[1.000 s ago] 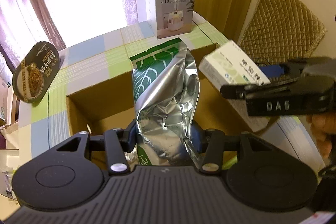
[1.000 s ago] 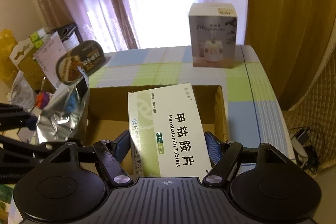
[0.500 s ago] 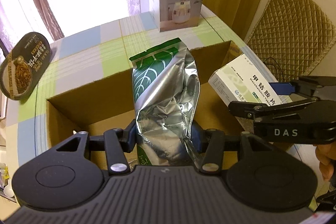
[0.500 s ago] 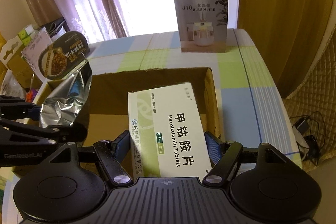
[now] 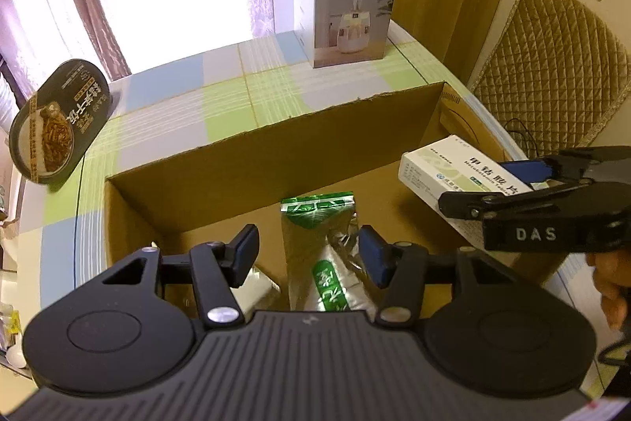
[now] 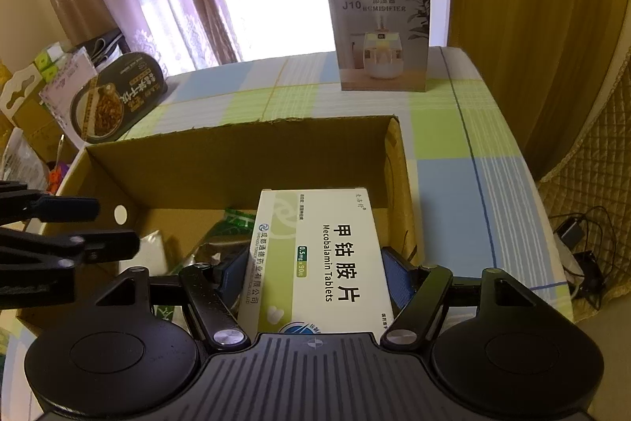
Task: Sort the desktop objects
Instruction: 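Carry the foil bag and medicine box into the cardboard box and release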
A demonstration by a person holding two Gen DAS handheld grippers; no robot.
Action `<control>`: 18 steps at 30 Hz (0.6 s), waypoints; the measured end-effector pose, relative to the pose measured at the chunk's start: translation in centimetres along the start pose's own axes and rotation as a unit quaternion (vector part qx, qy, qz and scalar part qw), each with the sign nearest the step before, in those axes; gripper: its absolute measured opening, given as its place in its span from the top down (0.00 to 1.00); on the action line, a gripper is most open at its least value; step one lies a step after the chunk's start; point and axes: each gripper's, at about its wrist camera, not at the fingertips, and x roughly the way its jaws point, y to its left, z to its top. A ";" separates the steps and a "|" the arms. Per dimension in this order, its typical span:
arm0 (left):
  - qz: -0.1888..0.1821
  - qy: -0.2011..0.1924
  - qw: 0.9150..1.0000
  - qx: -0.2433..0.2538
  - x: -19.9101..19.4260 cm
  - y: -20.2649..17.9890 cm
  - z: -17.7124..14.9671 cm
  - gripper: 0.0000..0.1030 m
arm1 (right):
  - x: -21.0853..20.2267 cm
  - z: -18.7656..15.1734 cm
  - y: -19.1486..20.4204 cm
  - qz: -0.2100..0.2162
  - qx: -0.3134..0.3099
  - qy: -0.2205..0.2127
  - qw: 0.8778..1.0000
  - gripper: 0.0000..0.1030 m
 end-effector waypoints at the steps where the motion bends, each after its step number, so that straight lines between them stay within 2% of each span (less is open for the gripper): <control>1: 0.001 -0.002 1.000 -0.001 -0.3 0.1 -0.3 0.50 | 0.0 0.0 0.1 0.001 -0.001 0.000 1.000 0.34; 5: 0.002 -0.005 1.000 -0.002 -1.4 0.3 -1.6 0.48 | 0.0 0.0 0.7 0.021 -0.005 -0.002 1.000 0.34; 11: 0.006 -0.017 1.000 -0.002 -3.3 0.5 -3.5 0.44 | -1.1 -0.1 0.7 0.018 -0.002 -0.020 1.000 0.32; 18: 0.008 -0.050 0.999 -0.004 -7.1 -0.2 -6.1 0.39 | -5.4 -1.7 0.2 0.018 0.004 -0.058 0.998 0.28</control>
